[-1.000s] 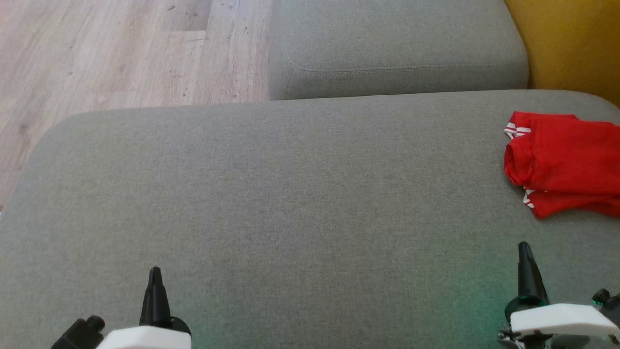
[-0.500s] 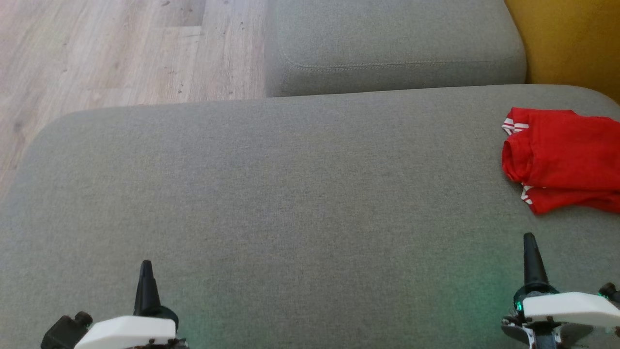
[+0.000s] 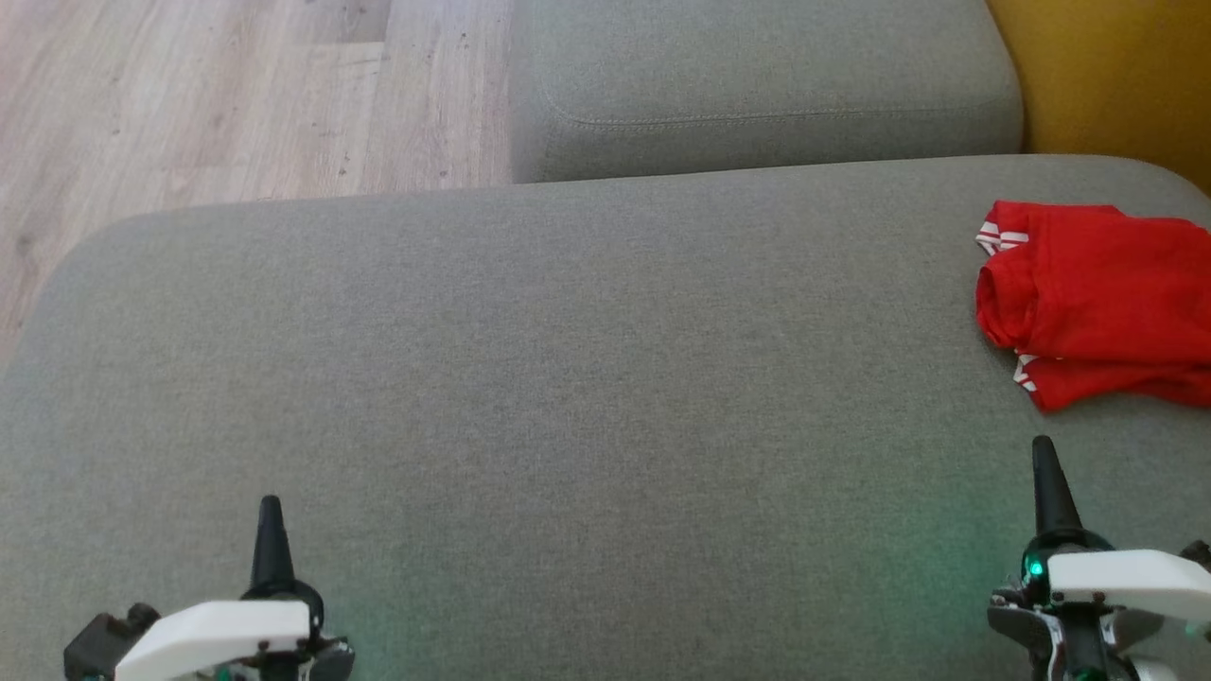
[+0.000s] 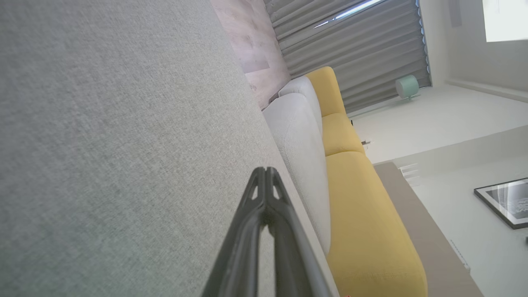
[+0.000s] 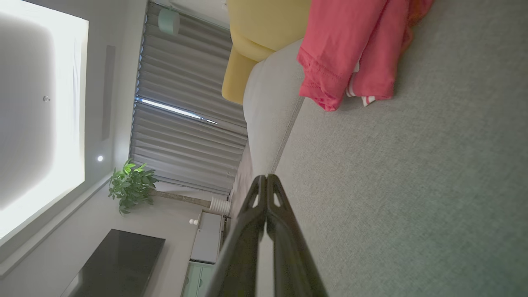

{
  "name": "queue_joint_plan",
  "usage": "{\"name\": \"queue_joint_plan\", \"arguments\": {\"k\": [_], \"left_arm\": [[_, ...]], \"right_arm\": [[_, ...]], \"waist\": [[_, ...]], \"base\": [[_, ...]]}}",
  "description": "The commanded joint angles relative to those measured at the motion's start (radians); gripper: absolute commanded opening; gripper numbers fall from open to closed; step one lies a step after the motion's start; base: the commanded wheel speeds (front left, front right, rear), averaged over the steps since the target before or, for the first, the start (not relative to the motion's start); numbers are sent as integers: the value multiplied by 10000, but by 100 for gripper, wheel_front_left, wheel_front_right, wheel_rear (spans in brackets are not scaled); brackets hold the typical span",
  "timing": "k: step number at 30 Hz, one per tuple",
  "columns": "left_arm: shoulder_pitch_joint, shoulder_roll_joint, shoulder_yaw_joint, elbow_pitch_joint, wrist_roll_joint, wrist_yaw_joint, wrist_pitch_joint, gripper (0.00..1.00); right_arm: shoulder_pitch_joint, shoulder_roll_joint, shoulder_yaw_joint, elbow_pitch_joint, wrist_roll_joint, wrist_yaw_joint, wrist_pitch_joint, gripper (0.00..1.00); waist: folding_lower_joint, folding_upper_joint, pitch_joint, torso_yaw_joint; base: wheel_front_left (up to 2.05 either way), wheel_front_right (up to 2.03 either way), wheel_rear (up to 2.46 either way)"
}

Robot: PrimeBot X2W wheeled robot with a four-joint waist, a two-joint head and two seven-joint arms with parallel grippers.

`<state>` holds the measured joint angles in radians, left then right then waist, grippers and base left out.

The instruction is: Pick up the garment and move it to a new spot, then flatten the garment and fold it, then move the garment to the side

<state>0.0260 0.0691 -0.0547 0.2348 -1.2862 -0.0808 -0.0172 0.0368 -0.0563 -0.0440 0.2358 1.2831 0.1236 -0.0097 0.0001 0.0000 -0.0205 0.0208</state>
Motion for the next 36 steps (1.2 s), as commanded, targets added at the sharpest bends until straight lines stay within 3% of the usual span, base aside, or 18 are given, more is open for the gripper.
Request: {"name": "queue_joint_plan", "arguments": {"k": [1, 30, 36], "left_arm": [[-591, 140, 407, -243, -311, -104, 99, 0], [-1286, 111, 1247, 74, -3482, -488, 947, 0], [-1308, 93, 1295, 85, -3550, -498, 991, 0]], "right_arm": [[-556, -198, 88, -261, 335, 55, 89, 0], [-1392, -194, -335, 59, 3461, 71, 923, 0], [-1417, -178, -369, 70, 3529, 71, 964, 0]], "waist": [[-1, 0, 13, -11], [-1, 0, 231, -202], [-1, 0, 237, -208]], "base": [[0, 0, 0], [0, 0, 0], [0, 0, 0]]}}
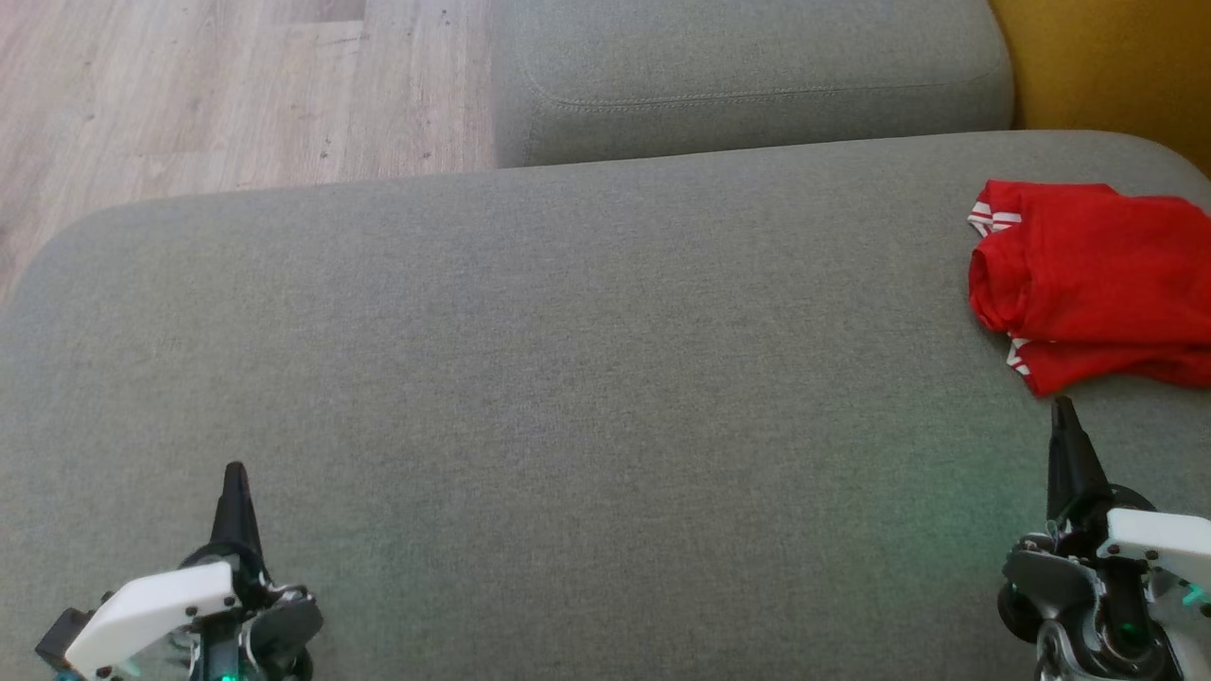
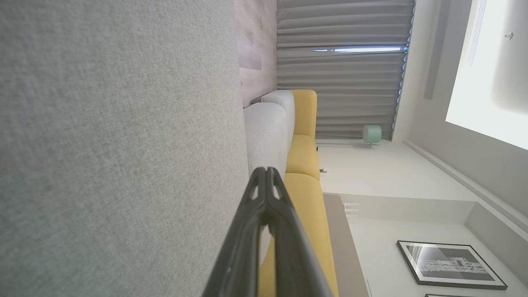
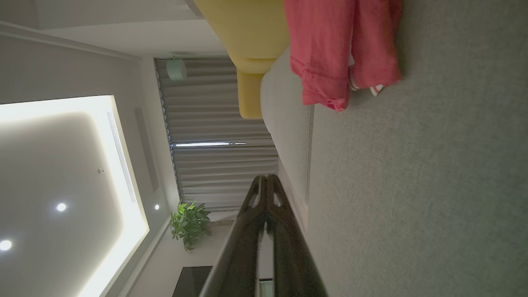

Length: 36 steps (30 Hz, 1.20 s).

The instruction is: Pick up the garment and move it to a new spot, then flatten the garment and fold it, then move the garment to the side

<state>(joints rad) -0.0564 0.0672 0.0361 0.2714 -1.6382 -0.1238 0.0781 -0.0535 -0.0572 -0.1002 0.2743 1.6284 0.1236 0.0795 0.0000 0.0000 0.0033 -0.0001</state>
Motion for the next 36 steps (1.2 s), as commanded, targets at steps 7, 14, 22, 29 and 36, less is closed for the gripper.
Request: {"name": "queue_joint_plan", "arguments": {"k": [7, 14, 22, 29, 36], "left_arm": [[-485, 89, 418, -280, -3, -69, 63, 0], [-487, 71, 443, -278, 18, -69, 83, 0], [-490, 46, 478, -277, 48, -69, 111, 0], [-492, 29, 503, -275, 69, -69, 131, 0], [-494, 12, 527, -274, 89, -69, 150, 0]], "right_arm": [[-517, -148, 166, -313, 53, 71, 95, 0], [-519, -133, 143, -312, 34, 71, 113, 0], [-522, -111, 113, -310, 9, 71, 137, 0], [-524, -95, 91, -308, -10, 71, 155, 0], [-525, -81, 70, -307, -27, 71, 171, 0]], "waist": [[0, 0, -1, 1], [0, 0, -1, 1], [0, 0, -2, 1], [0, 0, -2, 1], [0, 0, -2, 1]], "base": [[0, 0, 0], [0, 0, 0], [0, 0, 0], [0, 0, 0], [0, 0, 0]]}}
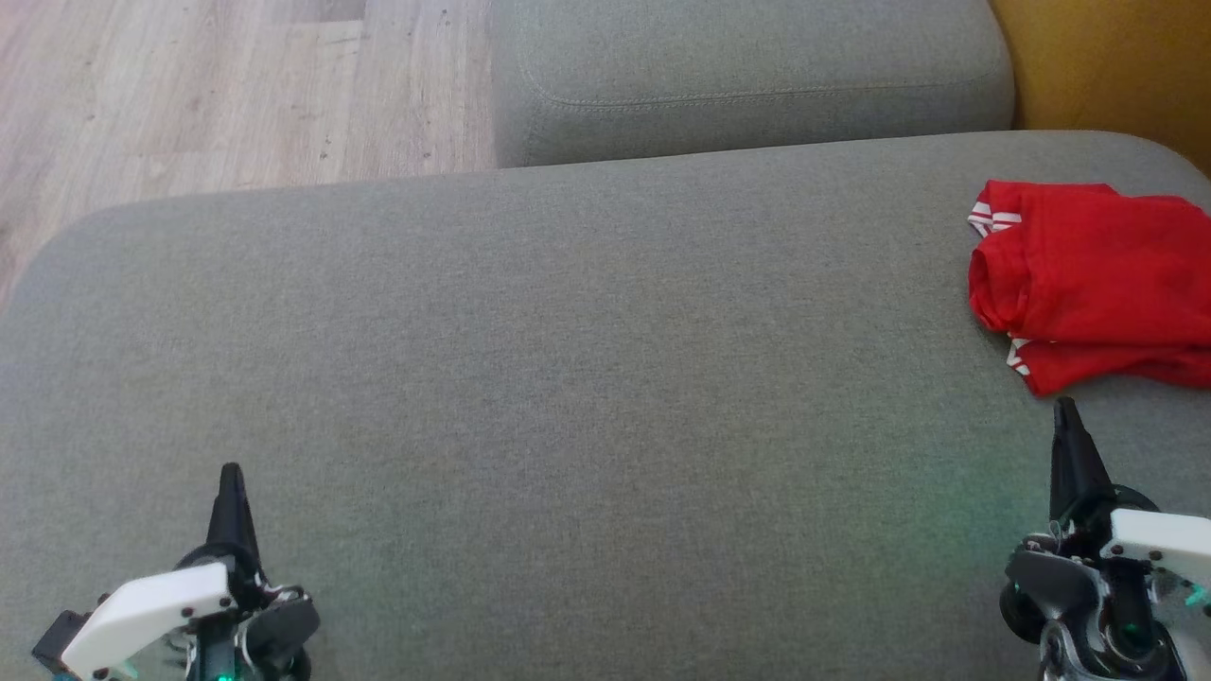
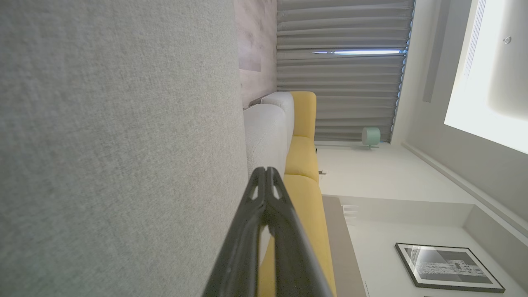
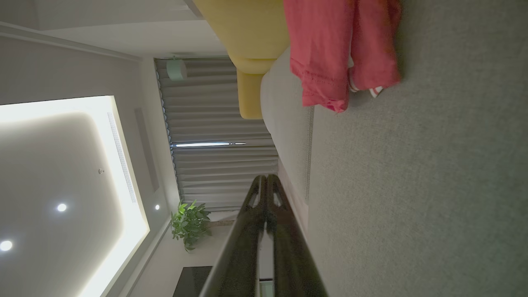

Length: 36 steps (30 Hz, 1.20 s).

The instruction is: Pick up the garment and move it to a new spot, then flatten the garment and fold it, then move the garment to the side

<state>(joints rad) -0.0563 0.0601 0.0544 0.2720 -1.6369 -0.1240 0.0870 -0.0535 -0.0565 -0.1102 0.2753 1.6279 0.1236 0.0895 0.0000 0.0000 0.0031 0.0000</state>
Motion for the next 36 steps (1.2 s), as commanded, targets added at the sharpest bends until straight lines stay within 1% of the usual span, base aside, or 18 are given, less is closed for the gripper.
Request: {"name": "queue_joint_plan", "arguments": {"k": [1, 36], "left_arm": [[-495, 81, 348, -280, 78, -67, 65, 0], [-503, 16, 439, -275, 154, -67, 138, 0]], "right_arm": [[-525, -87, 167, -316, -23, 71, 74, 0], [-532, -32, 89, -312, -89, 71, 137, 0]], "waist": [[0, 0, 0, 0], [0, 0, 0, 0]], "base": [[0, 0, 0], [0, 0, 0]]}}
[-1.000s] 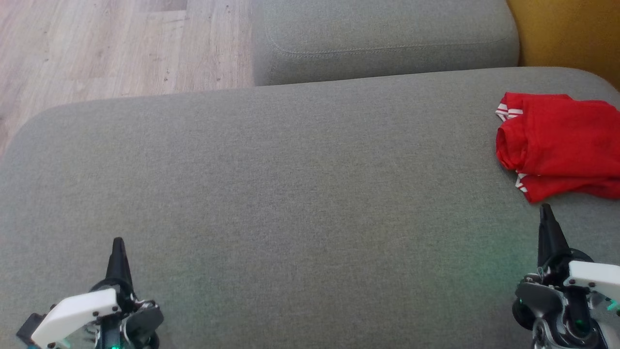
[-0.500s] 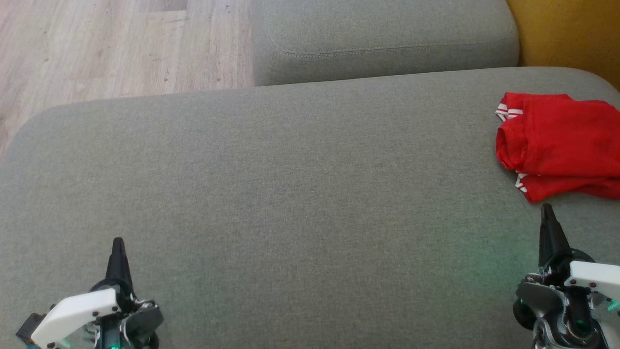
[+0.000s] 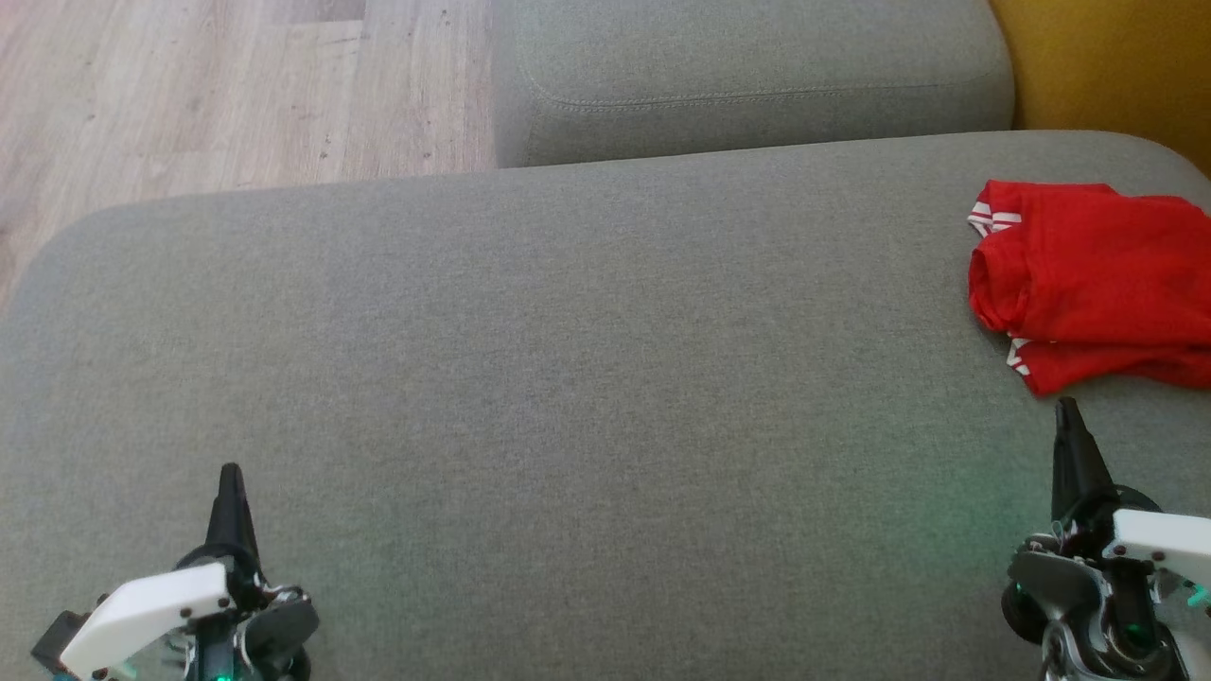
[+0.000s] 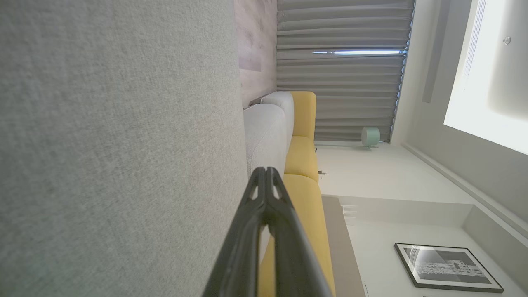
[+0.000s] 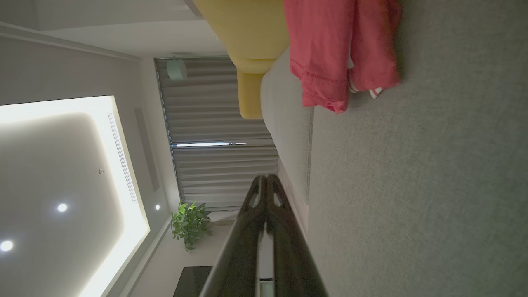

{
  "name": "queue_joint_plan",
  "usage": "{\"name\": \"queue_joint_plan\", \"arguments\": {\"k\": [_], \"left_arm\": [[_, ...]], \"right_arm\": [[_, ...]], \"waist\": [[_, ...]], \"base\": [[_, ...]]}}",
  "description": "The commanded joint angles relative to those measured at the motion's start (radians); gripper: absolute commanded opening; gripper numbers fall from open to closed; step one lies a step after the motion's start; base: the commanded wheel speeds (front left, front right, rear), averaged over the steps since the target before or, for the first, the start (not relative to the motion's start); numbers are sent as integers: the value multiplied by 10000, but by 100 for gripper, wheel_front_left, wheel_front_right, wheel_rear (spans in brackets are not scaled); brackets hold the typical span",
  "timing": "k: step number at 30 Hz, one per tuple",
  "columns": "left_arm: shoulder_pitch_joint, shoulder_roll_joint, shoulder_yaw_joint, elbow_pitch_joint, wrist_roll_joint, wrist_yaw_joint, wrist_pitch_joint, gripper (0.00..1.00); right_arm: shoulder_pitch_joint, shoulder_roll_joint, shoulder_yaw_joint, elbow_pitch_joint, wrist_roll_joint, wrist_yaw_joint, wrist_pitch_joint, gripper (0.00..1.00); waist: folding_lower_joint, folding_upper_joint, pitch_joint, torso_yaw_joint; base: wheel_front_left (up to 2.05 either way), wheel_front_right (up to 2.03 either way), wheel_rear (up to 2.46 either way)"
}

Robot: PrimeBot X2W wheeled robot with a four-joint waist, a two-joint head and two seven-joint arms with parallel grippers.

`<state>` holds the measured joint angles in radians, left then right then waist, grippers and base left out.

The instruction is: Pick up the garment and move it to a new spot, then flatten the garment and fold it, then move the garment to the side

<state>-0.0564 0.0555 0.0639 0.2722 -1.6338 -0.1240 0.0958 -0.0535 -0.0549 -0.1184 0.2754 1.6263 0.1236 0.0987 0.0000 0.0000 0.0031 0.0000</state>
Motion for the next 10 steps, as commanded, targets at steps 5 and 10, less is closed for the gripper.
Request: {"name": "queue_joint_plan", "arguments": {"k": [5, 10], "left_arm": [[-503, 54, 354, -277, 133, -67, 59, 0], [-504, 47, 365, -276, 141, -67, 67, 0]], "right_arm": [[-533, -41, 162, -313, -81, 71, 52, 0], [-533, -35, 153, -313, -89, 71, 59, 0]], "waist": [[0, 0, 0, 0], [0, 0, 0, 0]], "base": [[0, 0, 0], [0, 0, 0]]}}
